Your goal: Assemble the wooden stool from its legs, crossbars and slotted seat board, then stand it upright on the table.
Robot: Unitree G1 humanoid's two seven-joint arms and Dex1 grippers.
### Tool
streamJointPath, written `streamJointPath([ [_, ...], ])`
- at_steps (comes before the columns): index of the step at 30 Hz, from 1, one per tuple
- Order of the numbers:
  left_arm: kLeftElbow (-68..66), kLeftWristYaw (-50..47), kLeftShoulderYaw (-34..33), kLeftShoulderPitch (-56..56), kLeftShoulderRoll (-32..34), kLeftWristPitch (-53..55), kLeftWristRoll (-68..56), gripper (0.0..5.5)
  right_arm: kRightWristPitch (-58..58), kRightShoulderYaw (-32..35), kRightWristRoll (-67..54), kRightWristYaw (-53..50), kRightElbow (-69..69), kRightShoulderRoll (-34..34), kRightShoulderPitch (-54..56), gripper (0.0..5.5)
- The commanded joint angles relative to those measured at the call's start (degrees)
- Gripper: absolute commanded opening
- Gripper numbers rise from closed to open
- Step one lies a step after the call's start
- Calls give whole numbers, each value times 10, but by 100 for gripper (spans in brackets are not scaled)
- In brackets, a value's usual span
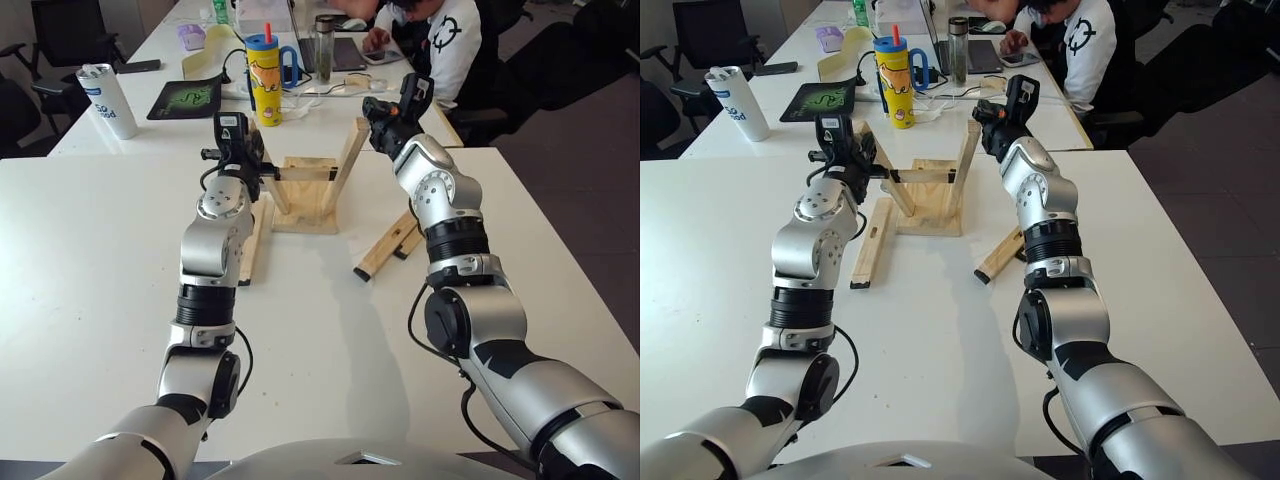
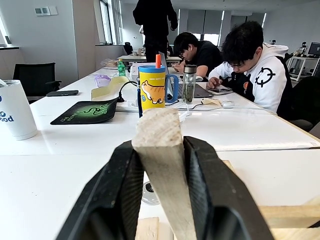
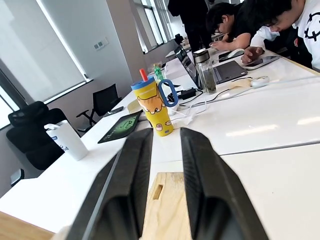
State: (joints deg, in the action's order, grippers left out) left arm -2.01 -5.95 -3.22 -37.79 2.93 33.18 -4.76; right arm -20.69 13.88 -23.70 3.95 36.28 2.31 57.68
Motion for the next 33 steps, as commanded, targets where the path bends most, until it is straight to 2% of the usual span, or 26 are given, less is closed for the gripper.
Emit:
streamJointPath([
  [1,-3,4,18,16,-10,13,10,115,28,48,-48,-7,-44,-16,17,102],
  [8,-7,2,16,19,-9,11,14,115,131,163,-107,2,-7,124,215,102],
  [11,-7,2,18,19,-10,12,14,115,166,186,-134,39,19,149,264,102],
  [12,-8,3,18,19,-10,12,14,115,144,168,-129,55,33,137,252,102],
  [13,-7,3,19,19,-10,12,14,115,96,111,-100,76,43,105,208,102],
  [15,-4,1,19,18,-12,13,15,115,-36,-60,5,108,86,41,50,102],
  [16,-4,-1,18,15,-15,13,14,115,-94,-135,41,123,79,33,-47,102],
  [17,-3,-2,17,12,-15,13,13,115,-134,-180,63,129,71,32,-118,102],
  [19,2,-1,16,12,-15,14,12,115,-193,-215,68,138,33,40,-206,102],
  [22,0,1,16,15,-16,11,13,115,-168,-199,67,128,2,39,-207,102],
  [27,-1,-2,18,23,-23,7,14,115,-43,-141,63,98,-30,31,-143,102],
  [31,-2,-4,14,31,-23,3,15,115,40,-42,-15,85,-99,7,-109,102],
  [33,-6,-3,10,36,-21,1,13,115,46,10,-60,66,-113,2,-82,102],
])
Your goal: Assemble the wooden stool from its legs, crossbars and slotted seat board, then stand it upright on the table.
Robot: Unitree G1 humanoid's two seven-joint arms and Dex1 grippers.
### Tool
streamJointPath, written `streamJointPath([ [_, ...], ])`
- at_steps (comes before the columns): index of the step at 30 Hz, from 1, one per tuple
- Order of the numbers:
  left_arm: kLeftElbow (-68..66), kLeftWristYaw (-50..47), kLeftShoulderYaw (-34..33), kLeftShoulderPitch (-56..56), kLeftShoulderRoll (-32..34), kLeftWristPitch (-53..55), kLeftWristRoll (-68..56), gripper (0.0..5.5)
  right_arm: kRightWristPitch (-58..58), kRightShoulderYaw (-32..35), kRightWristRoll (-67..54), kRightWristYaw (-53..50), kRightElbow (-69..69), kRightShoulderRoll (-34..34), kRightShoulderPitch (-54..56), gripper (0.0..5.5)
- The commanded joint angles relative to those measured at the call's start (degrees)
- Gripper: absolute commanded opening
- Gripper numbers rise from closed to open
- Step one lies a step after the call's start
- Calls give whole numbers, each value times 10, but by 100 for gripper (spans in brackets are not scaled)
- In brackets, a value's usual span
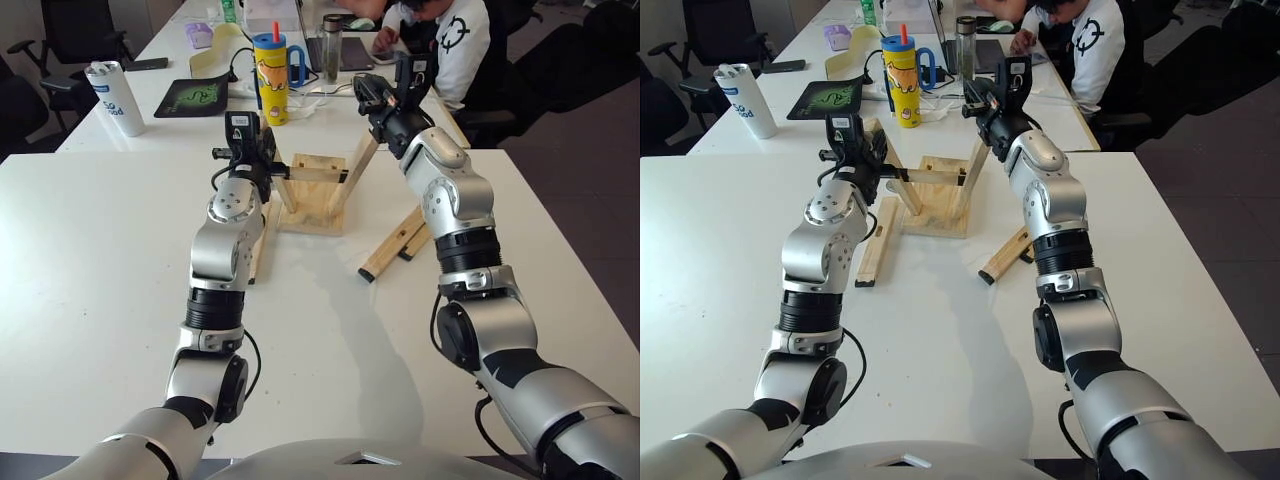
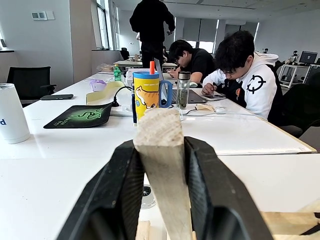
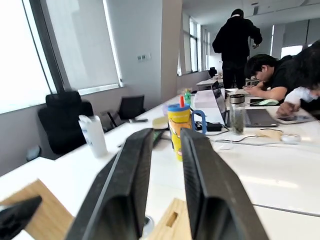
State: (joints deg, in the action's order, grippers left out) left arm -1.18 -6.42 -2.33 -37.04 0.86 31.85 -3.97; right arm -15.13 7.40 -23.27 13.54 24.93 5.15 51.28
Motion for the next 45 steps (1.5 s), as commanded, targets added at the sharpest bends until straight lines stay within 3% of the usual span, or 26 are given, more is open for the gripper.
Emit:
streamJointPath([
  [1,-17,2,0,33,2,12,7,115,-15,97,-85,-35,2,-23,0,102],
  [4,-27,13,-5,52,6,-4,-1,115,-36,147,-133,-48,22,-3,43,102],
  [7,-35,18,6,68,16,-15,14,115,-30,146,-106,-49,61,19,43,102],
  [8,-37,17,9,71,19,-18,19,148,-27,139,-94,-48,70,23,37,102],
  [14,-17,33,23,70,22,-31,22,223,-6,97,-26,-49,104,20,-4,102],
  [22,4,66,16,104,39,-56,19,227,13,0,74,-5,101,20,-30,102],
  [25,-13,66,2,119,57,-52,24,227,58,-86,105,113,58,16,-44,102],
  [28,-42,69,-1,119,67,-64,29,227,86,-124,103,223,53,20,-38,102],
  [32,-79,76,-5,109,78,-85,31,227,32,-186,62,431,-28,65,-62,102],
  [36,-86,75,-24,118,96,-93,28,227,-13,-273,65,505,-147,71,-109,102],
  [39,-97,76,-31,126,110,-100,30,227,-26,-247,64,435,-153,32,-105,102],
  [45,-101,75,-35,144,123,-101,37,227,30,-194,208,172,107,53,2,102],
])
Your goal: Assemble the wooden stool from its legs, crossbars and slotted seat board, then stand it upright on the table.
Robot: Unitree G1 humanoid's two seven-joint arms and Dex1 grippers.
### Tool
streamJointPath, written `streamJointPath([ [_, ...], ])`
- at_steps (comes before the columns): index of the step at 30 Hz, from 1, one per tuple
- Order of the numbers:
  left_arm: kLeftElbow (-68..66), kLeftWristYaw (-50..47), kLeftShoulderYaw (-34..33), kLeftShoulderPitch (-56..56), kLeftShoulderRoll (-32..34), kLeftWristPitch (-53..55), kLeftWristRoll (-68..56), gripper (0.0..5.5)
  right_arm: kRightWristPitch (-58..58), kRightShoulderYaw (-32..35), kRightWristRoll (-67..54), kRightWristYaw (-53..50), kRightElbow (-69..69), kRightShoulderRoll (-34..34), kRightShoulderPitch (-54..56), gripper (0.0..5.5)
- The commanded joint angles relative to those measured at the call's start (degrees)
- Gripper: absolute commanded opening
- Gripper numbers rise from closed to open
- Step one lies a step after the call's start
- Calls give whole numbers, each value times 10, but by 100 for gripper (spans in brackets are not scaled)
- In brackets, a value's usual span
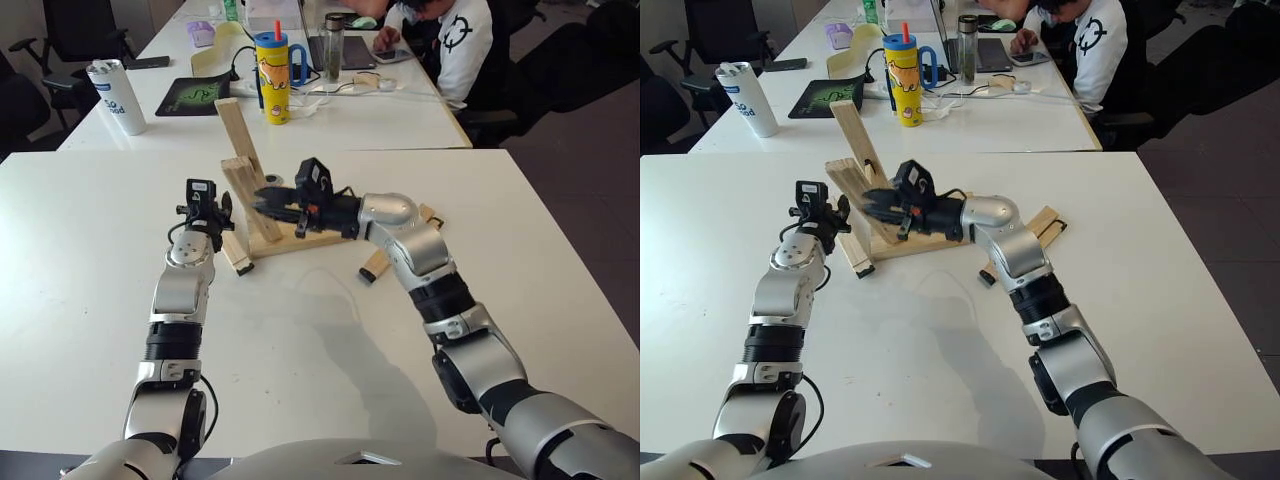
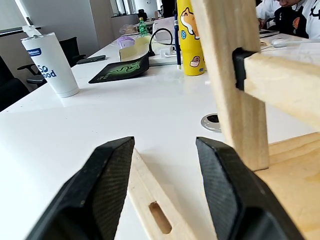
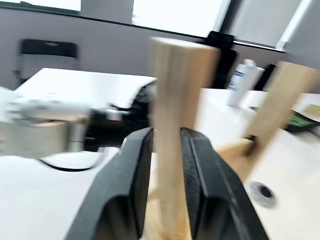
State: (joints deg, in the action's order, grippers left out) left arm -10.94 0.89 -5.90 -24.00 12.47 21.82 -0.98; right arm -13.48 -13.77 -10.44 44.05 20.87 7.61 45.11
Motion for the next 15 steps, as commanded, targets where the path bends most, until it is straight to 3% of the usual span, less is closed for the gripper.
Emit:
streamJointPath([
  [1,-2,1,2,16,7,-1,8,227,20,20,97,-157,194,35,82,102],
  [5,10,0,12,23,4,3,17,227,52,35,120,-189,298,42,123,102],
  [11,23,41,44,22,9,37,18,227,82,-34,229,-240,446,24,151,102],
  [15,44,83,74,33,38,74,32,227,93,-71,276,-178,496,25,158,102],
])
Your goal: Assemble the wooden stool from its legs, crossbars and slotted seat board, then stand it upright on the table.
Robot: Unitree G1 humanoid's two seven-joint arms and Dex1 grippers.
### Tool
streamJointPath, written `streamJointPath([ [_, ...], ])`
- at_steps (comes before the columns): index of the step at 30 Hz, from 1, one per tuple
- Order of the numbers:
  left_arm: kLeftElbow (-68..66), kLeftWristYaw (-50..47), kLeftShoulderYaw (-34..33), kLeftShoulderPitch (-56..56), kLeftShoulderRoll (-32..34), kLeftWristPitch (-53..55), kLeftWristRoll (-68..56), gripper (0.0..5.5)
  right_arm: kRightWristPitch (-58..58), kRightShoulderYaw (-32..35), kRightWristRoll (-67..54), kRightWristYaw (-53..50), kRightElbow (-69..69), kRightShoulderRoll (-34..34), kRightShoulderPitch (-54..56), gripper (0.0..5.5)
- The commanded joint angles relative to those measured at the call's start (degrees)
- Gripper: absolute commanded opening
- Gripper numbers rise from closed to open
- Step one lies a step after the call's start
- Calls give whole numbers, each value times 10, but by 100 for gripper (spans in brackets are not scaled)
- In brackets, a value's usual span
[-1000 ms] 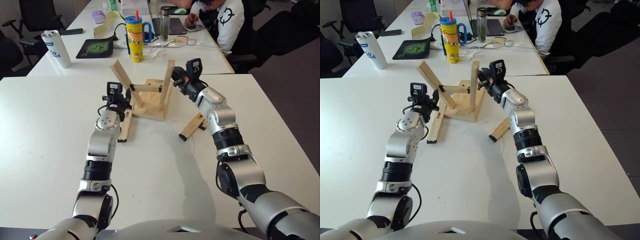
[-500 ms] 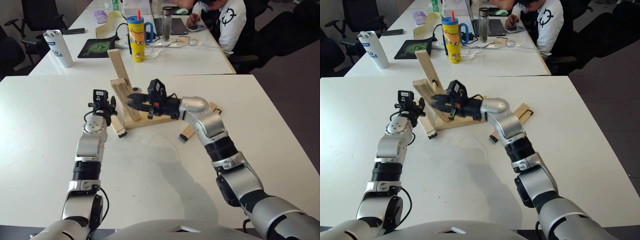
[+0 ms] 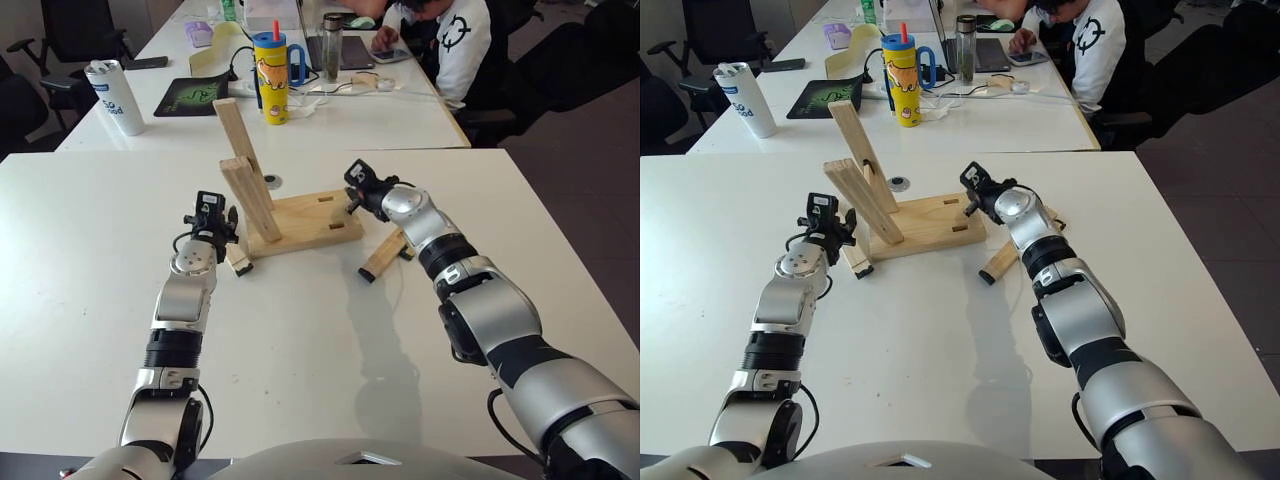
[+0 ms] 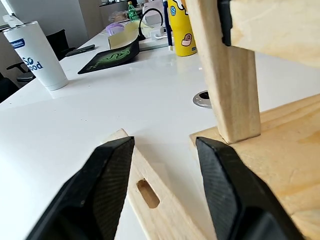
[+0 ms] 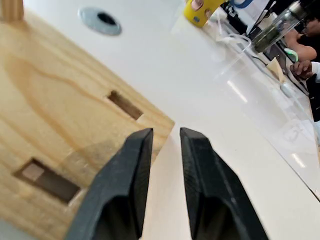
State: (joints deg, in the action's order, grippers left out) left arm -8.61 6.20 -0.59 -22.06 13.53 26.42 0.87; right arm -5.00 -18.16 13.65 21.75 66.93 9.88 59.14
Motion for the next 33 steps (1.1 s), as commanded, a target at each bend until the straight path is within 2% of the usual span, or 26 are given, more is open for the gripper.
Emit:
streamJointPath([
  [1,22,35,22,14,30,31,14,227,11,-35,47,53,47,4,15,102],
  [4,22,45,28,15,32,38,16,227,38,-76,93,98,65,15,0,102],
  [9,28,48,33,23,28,45,19,227,120,-141,138,283,35,54,-35,102],
  [12,26,45,30,28,28,45,19,227,145,-156,127,376,-19,80,-64,102],
  [15,23,40,23,30,30,45,20,227,131,-152,66,486,-172,117,-125,102],
  [18,21,35,12,33,35,44,20,227,15,-132,-49,579,-430,157,-212,102],
  [20,22,33,10,35,36,44,21,227,-47,-111,-86,569,-501,152,-231,102],
  [27,28,32,7,45,39,46,23,227,-161,-37,-128,456,-568,117,-247,102],
  [31,37,35,10,51,39,51,24,227,-168,41,-94,251,-436,78,-162,102],
  [33,38,36,13,51,38,52,25,227,-164,31,-53,174,-357,74,-133,102],
])
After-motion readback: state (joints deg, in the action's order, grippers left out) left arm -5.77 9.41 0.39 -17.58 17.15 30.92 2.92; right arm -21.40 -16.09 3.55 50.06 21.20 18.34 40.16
